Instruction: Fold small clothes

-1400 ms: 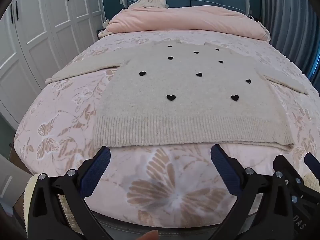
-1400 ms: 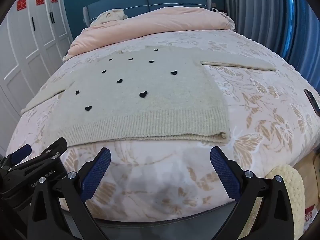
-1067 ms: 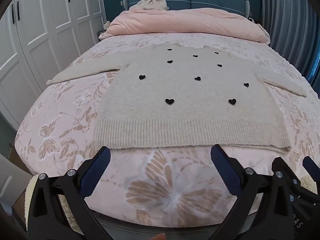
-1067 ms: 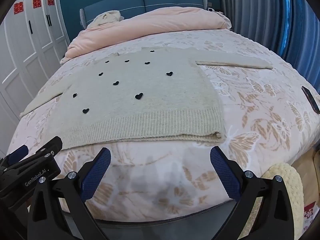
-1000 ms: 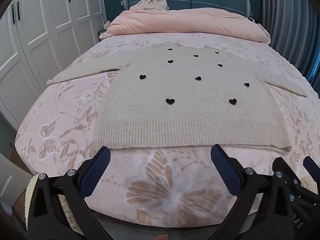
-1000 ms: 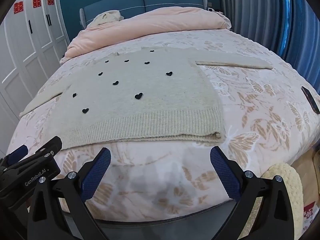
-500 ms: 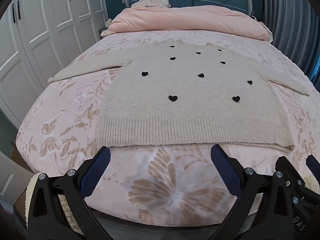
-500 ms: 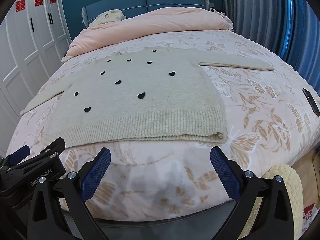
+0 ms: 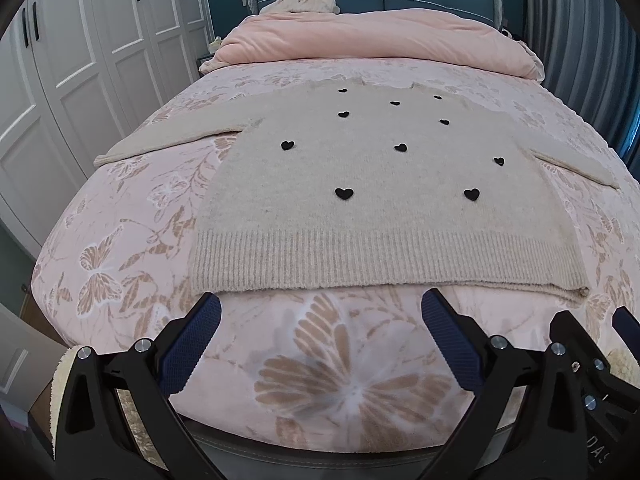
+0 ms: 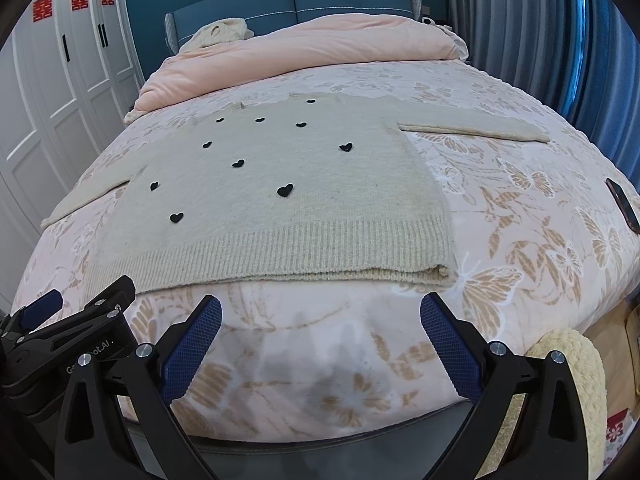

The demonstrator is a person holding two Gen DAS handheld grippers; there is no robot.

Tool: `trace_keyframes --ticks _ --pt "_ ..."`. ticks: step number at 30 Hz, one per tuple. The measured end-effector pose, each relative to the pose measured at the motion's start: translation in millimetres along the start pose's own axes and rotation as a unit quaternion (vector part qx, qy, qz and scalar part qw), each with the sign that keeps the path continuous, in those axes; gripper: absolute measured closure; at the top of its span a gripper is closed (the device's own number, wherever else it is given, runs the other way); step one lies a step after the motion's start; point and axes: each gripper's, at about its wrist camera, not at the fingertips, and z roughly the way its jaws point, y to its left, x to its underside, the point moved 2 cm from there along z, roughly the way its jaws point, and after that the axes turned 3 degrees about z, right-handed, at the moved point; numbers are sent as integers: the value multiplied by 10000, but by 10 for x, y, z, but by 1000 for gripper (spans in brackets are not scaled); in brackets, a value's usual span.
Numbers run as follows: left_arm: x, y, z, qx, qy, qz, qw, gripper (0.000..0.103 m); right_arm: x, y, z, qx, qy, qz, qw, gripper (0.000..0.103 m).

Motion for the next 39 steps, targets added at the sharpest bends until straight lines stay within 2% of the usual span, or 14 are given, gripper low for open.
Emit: trace_keyframes --ticks 39 --pt "-15 -62 16 -95 41 161 9998 5 -11 33 58 13 99 -17 9999 5"
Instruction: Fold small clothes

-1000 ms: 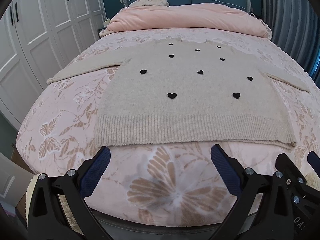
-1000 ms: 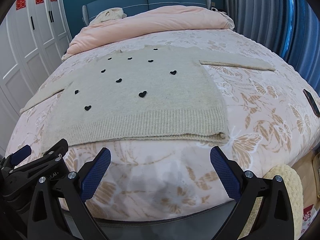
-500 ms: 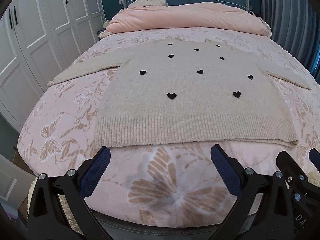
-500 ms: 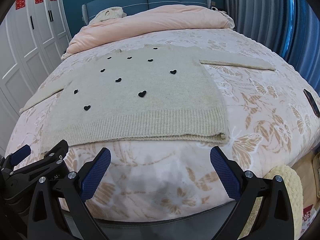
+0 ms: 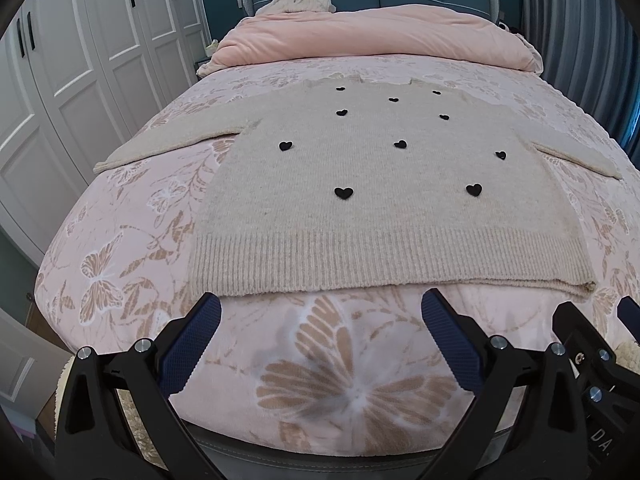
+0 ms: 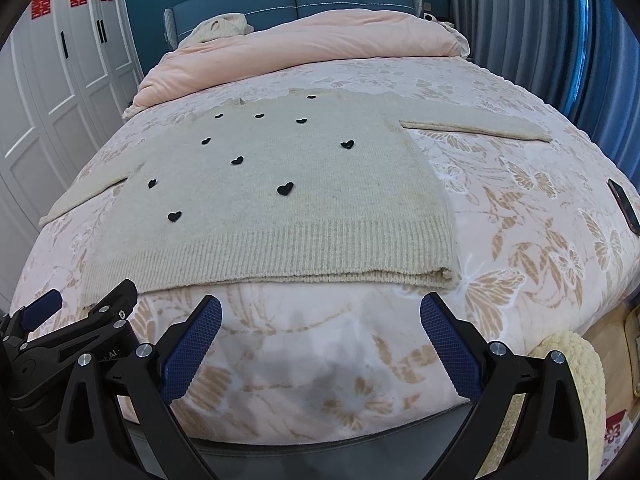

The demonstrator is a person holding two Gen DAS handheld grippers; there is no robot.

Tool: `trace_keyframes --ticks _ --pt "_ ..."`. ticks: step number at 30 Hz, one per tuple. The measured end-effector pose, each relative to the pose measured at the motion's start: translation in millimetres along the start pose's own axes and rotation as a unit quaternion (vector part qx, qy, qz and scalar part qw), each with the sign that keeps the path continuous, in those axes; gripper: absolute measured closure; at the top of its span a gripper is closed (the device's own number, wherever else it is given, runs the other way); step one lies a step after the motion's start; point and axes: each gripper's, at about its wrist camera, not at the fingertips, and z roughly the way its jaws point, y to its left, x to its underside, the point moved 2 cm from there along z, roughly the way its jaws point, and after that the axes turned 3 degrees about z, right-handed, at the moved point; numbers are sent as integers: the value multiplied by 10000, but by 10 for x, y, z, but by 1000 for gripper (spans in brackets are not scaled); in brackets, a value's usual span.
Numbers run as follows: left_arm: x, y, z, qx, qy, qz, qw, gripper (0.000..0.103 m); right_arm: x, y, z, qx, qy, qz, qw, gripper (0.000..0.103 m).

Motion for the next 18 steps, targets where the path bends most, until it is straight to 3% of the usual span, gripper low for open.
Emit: trace_keyframes --ticks 18 --pt "-4 -12 67 -16 53 17 10000 5 1 5 74 -51 104 53 9999 5"
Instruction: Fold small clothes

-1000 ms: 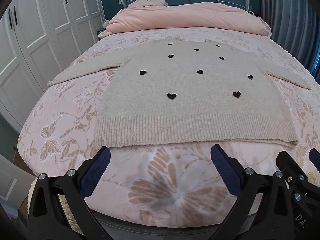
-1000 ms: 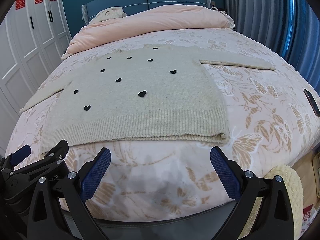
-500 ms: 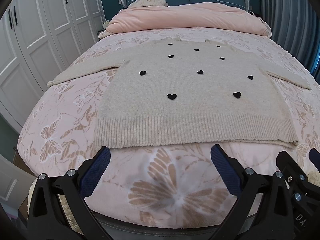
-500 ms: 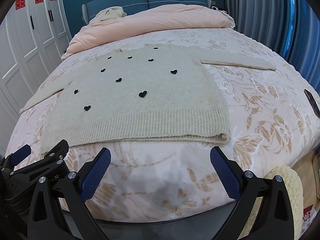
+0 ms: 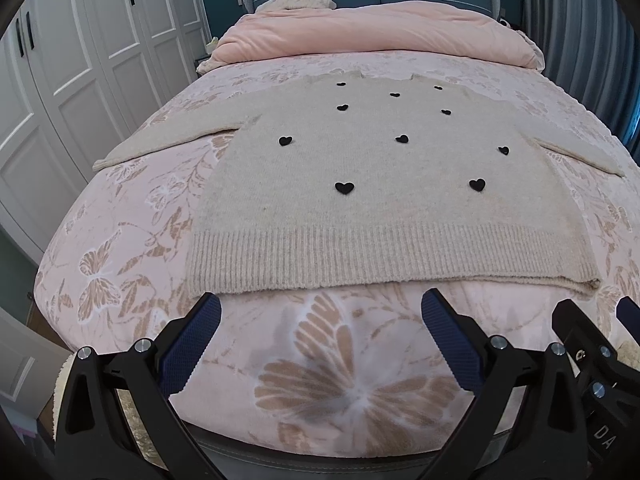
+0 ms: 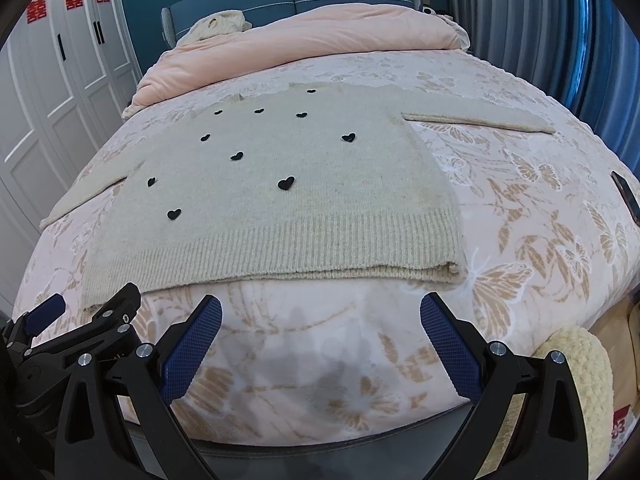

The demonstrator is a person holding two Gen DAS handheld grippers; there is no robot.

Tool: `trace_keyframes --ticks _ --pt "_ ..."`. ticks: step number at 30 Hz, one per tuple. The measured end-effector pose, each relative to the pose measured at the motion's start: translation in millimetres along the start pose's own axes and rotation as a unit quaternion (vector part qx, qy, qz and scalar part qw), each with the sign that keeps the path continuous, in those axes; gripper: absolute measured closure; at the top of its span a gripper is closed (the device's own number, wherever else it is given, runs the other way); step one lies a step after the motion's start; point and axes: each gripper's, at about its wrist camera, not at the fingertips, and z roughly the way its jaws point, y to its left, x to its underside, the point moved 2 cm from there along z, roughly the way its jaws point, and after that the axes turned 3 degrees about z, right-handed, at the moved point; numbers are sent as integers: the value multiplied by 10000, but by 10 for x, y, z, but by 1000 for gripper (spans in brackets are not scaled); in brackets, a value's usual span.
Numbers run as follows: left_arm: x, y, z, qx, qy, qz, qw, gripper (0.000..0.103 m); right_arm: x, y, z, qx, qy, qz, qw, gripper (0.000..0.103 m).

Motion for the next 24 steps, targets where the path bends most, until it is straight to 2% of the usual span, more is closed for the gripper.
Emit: trace_keyframes --ticks 6,12,18,22,24 --pt "-46 -9 68 -125 3 49 9999 5 -57 -44 92 -6 53 -172 9998 5" --pt "-298 -12 228 -240 40 42 9997 5 -527 -634 416 270 72 103 9996 5" --pt "-638 -141 560 -318 156 150 9993 5 -1399 -1615 942 781 19 510 9956 5" --pt "-837 -205 843 -189 436 115 9988 5 -2000 -2425 1515 1417 -1 866 9861 5" --pt "-922 -211 974 -85 538 66 9985 5 -2204 -2800 1773 1562 41 1180 9806 5"
